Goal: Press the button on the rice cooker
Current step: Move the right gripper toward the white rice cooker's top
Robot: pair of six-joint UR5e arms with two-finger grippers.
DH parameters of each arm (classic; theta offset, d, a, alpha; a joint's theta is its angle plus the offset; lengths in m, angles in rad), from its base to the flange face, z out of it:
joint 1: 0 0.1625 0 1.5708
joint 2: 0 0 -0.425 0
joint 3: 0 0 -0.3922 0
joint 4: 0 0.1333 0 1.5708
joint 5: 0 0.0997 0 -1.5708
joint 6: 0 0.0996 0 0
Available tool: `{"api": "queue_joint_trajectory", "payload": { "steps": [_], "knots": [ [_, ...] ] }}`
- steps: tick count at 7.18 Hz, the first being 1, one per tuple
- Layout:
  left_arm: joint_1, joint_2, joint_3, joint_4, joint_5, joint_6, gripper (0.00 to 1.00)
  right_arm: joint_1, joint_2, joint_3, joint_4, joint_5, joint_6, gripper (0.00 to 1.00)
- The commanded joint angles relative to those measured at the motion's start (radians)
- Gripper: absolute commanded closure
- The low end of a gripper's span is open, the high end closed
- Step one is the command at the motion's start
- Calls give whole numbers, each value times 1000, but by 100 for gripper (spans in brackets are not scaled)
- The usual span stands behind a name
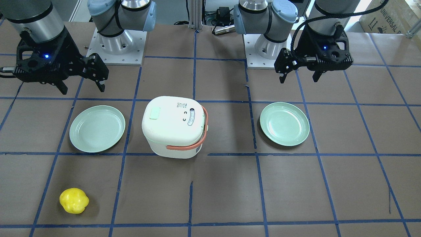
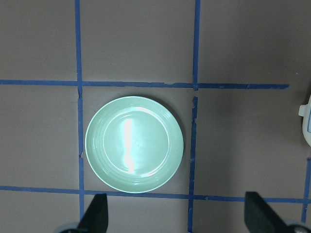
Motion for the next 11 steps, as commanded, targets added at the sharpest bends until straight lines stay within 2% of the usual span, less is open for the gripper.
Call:
{"api": "queue_joint_trajectory", "payload": {
  "steps": [1,7,8,9,10,11],
  "knots": [
    [0,0,0,0,-1,0,0,1,0,1,-2,1,1,0],
    [0,0,0,0,-1,0,0,1,0,6,0,4,0,0],
    [0,0,0,0,-1,0,0,1,0,7,-15,9,1,29],
    [0,0,0,0,-1,0,0,7,0,7,-19,35,1,80],
    [0,0,0,0,-1,0,0,21,2,10,-40,59,-2,94],
    [0,0,0,0,-1,0,0,53,5,13,-55,61,-11,96]
  ]
}}
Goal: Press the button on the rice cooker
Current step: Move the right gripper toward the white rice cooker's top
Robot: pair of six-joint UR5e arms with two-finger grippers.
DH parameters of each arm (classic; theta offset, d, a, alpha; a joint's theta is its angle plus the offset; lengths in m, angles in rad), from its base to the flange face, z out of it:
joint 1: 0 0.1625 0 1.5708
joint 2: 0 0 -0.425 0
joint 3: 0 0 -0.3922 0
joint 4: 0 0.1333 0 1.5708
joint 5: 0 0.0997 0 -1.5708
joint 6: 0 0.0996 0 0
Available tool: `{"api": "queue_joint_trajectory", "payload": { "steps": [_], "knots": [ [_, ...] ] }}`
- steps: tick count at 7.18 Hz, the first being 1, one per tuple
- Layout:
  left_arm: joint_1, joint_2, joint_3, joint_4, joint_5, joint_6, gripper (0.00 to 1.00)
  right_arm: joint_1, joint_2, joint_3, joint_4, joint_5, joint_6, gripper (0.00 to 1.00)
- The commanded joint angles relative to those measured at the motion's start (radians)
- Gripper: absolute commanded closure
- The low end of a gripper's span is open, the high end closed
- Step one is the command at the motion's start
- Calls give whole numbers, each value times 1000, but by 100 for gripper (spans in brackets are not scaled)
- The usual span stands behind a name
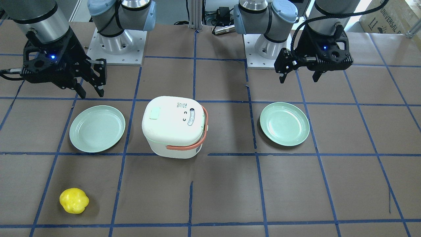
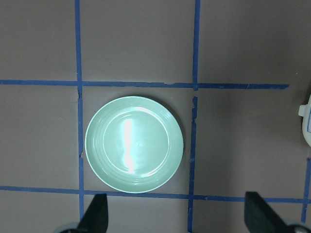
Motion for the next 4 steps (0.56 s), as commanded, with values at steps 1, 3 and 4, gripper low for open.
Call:
{"api": "queue_joint_trajectory", "payload": {
  "steps": [1,3,4],
  "knots": [
    [0,0,0,0,0,0,0,76,6,5,-37,26,-7,96],
    [0,0,0,0,0,0,0,154,12,40,-116,10,13,96],
    [0,0,0,0,2,0,0,171,10,68,-115,2,32,95]
  ]
}}
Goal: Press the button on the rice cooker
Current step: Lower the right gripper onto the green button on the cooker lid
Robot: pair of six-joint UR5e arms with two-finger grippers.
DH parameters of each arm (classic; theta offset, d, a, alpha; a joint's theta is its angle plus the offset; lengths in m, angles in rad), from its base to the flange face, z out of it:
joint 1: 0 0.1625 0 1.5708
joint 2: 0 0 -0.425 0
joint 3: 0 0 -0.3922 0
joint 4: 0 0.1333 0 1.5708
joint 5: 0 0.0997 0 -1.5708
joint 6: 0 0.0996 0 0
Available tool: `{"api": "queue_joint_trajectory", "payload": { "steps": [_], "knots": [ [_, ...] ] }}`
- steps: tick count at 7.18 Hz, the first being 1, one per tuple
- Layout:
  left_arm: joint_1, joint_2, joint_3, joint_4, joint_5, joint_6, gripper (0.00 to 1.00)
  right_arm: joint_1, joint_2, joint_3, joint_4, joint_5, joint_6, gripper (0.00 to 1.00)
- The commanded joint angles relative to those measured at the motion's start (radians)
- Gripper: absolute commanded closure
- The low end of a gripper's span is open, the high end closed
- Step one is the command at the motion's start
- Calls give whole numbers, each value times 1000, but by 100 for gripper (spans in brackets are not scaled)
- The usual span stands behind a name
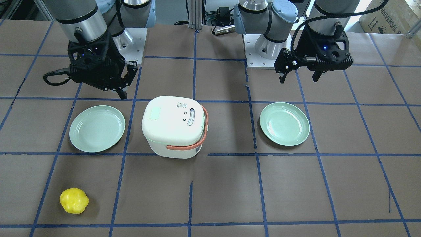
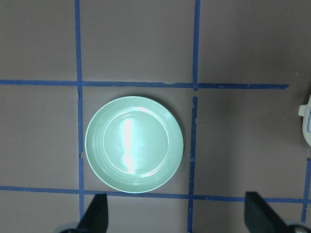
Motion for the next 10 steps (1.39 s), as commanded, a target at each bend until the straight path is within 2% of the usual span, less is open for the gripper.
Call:
{"api": "queue_joint_trajectory", "payload": {
  "steps": [1,4,10],
  "knots": [
    [0,0,0,0,0,0,0,33,-6,68,-17,-14,34,95],
    [0,0,0,0,0,0,0,36,-4,126,-12,-11,34,94],
    [0,0,0,0,0,0,0,77,69,120,-99,-27,31,94]
  ]
}}
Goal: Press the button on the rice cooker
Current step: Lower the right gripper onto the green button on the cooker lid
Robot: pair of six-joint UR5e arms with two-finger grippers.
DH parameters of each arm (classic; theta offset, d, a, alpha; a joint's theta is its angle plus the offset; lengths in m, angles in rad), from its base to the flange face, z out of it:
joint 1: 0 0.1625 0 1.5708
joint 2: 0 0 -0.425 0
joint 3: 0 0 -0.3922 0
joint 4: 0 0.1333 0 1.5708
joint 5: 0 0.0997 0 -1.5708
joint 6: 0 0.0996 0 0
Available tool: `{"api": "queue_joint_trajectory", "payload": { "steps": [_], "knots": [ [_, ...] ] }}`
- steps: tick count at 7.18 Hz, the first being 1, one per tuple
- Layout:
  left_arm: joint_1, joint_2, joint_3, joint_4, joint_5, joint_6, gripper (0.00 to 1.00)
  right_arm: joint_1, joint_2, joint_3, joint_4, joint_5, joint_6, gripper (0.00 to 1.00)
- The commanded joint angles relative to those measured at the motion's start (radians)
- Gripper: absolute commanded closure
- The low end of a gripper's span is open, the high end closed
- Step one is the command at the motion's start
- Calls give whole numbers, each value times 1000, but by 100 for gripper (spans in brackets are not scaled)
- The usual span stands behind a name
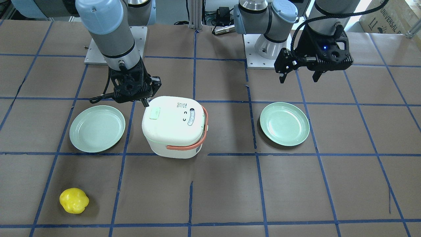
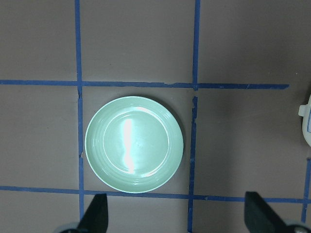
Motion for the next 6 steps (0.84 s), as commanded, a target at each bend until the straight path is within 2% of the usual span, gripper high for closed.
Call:
{"api": "queue_joint_trajectory", "payload": {
  "steps": [1,6],
  "knots": [
    [0,0,0,0,0,0,0,21,19,-1,-41,-28,-3,94],
    [0,0,0,0,0,0,0,38,54,2,-57,-34,-5,94]
  ]
}}
